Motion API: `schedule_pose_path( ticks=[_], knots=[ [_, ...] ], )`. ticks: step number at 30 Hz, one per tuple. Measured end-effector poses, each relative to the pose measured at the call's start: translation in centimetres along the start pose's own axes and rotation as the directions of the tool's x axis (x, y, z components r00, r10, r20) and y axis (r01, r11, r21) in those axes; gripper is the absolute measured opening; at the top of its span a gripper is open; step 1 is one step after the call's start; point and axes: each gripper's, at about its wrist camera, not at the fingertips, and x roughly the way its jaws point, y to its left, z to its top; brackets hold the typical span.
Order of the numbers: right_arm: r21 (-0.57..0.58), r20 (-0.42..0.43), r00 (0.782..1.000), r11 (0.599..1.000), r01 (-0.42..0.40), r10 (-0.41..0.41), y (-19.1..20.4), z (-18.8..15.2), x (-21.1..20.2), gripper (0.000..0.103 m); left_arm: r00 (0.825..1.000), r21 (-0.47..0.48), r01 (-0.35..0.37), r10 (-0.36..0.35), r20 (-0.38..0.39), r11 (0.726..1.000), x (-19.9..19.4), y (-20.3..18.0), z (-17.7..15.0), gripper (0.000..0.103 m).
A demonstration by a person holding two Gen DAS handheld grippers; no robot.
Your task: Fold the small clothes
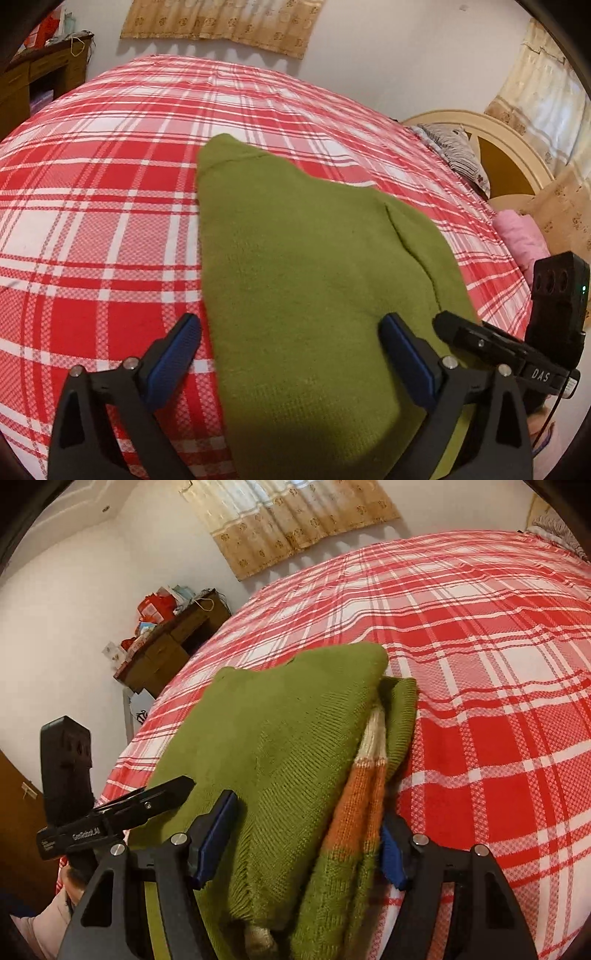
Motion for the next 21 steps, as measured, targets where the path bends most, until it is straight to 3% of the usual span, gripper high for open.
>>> schedule_pose_path(
  ticks=[2, 4, 7, 15, 18, 21],
  knots=[
    [-0.003, -0.002, 1.0, 1.0, 0.031, -0.031, 0.2, 0.1, 0.1, 0.05, 1.0, 0.018, -0.014, 0.014, -0.003, 1.0, 0.2, -0.4, 0.1, 0.095],
    [0.012, -0.008, 1.0, 1.0, 0.028, -0.028, 0.5, 0.1, 0.2, 0.041, 1.0, 0.041, -0.013, 0.013, -0.008, 0.999, 0.2, -0.8, 0.2, 0.081],
    [0.054, -0.012, 0.999, 0.997, 0.052, -0.051, 1.2, -0.2, -0.3, 0.036, 0.999, 0.047, -0.035, 0.037, -0.039, 0.998, -0.2, -1.4, 0.3, 0.069],
    [0.087, -0.031, 0.999, 0.996, 0.015, -0.012, 4.5, -3.4, -5.5, 0.033, 0.982, 0.064, -0.091, 0.1, -0.159, 0.994, -4.0, -3.2, -1.5, 0.052],
    [0.127, -0.068, 0.997, 0.992, -0.014, 0.023, 4.8, -5.9, -7.7, 0.033, 0.969, 0.069, -0.077, 0.091, -0.23, 0.995, -5.8, -3.8, -3.4, 0.052],
    [0.168, -0.087, 0.994, 0.984, -0.054, 0.069, 4.4, -8.5, -9.5, 0.033, 0.97, 0.086, -0.068, 0.086, -0.229, 0.994, -7.2, -4.1, -4.9, 0.058]
  ],
)
